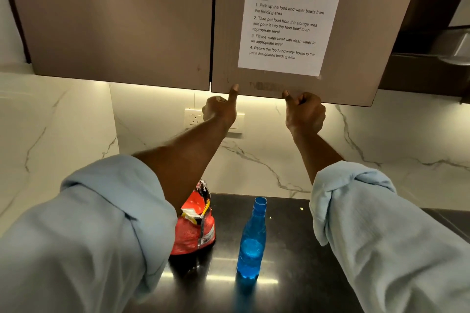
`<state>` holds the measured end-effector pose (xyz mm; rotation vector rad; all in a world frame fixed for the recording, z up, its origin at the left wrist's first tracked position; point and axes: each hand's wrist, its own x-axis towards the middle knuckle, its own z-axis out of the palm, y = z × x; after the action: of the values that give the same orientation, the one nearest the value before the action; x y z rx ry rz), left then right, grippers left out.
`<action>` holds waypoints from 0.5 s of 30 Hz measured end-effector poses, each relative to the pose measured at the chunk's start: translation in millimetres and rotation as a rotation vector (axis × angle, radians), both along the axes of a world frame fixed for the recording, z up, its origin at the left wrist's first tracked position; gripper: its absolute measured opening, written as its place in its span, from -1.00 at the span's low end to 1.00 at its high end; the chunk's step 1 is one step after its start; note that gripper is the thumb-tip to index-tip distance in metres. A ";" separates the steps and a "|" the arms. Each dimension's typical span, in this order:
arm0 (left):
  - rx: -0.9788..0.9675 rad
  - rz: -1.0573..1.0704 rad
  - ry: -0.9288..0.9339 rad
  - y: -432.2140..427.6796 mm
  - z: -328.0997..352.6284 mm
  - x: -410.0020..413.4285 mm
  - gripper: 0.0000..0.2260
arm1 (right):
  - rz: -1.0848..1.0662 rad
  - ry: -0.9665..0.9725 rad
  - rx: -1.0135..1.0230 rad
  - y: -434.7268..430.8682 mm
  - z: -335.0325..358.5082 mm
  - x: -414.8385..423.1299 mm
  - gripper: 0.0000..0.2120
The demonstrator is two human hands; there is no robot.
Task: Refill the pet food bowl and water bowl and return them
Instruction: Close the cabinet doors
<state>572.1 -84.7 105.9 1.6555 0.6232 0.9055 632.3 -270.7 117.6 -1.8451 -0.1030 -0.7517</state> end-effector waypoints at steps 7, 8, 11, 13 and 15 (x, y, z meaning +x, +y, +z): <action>0.176 0.016 0.128 37.3 -39.4 -44.9 -0.55 | 0.199 -0.203 -0.285 50.0 -41.5 -40.4 -0.67; 0.199 0.006 0.159 44.8 -48.5 -50.4 -0.60 | 0.280 -0.220 -0.294 62.2 -50.3 -48.1 -0.70; 0.250 -0.026 0.272 69.6 -78.5 -67.2 -0.73 | 0.465 -0.253 -0.354 98.8 -81.1 -67.7 -0.77; 0.234 -0.032 0.338 86.8 -98.2 -78.3 -0.71 | 0.538 -0.217 -0.416 119.2 -105.1 -74.4 -0.76; 0.200 -0.031 0.402 103.6 -120.1 -89.1 -0.70 | 0.571 -0.127 -0.473 135.2 -132.6 -76.1 -0.77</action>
<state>483.0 18.9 -14.2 2.0458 0.7943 0.6299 556.2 -135.5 -15.0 -2.0552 -0.9151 -0.4564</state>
